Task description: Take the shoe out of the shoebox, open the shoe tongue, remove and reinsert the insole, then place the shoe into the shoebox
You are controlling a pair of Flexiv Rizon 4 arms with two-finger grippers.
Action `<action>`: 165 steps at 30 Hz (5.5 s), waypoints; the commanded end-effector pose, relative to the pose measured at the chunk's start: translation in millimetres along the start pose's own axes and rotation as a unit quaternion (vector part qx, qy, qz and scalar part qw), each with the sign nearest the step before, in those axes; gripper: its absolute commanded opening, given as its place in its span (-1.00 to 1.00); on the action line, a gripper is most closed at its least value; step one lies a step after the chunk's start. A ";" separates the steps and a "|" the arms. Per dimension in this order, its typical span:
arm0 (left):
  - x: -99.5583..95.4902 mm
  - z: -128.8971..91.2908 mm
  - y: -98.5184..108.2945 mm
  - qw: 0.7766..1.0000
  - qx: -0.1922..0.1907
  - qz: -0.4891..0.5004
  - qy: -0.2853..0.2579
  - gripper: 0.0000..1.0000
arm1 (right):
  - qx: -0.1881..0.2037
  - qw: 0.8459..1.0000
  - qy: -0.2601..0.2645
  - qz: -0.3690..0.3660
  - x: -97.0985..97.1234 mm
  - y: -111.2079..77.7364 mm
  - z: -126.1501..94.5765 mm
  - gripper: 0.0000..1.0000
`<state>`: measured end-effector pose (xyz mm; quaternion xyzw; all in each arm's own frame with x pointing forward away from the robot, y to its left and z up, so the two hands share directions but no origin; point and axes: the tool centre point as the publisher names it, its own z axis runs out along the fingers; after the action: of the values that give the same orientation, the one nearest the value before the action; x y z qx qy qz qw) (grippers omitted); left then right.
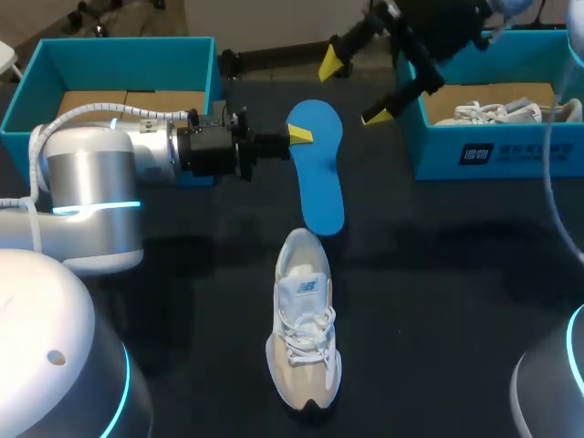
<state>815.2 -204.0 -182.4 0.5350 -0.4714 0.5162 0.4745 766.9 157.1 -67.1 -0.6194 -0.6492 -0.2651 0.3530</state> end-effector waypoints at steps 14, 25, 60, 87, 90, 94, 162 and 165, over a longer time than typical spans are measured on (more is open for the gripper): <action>-0.5 0.2 -0.1 1.000 -0.001 0.000 -0.001 -1.00 | -0.013 0.967 0.255 0.001 -35.3 13.6 9.1 1.00; -0.5 0.2 -0.1 1.000 -0.001 0.000 -0.001 -1.00 | -0.010 0.966 0.260 -0.002 -49.3 19.7 11.2 1.00; 33.8 -36.9 3.5 0.764 0.029 0.642 0.050 -1.00 | -0.011 0.965 0.263 -0.007 -52.5 20.5 9.4 1.00; 36.2 -49.7 -26.7 0.438 0.023 0.897 0.055 -1.00 | -0.011 0.965 0.263 -0.007 -52.5 20.5 9.4 1.00; 36.2 -49.7 -26.7 0.438 0.023 0.897 0.055 -1.00 | -0.011 0.965 0.263 -0.007 -52.5 20.5 9.4 1.00; 36.2 -49.7 -26.7 0.438 0.023 0.897 0.055 -1.00 | -0.011 0.965 0.263 -0.007 -52.5 20.5 9.4 1.00; 32.8 -27.2 -16.8 -0.030 0.016 0.998 0.054 -1.00 | -0.027 0.973 0.223 -0.054 -32.1 26.3 51.9 0.02; 32.8 -27.2 -16.8 -0.030 0.016 0.998 0.054 -1.00 | -0.022 0.975 0.216 -0.056 -28.4 25.7 58.8 -0.02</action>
<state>829.6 -174.4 -148.5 0.5070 0.4866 -0.4950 0.5110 780.5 177.6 -127.3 -0.5178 -0.5820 -0.4304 0.4560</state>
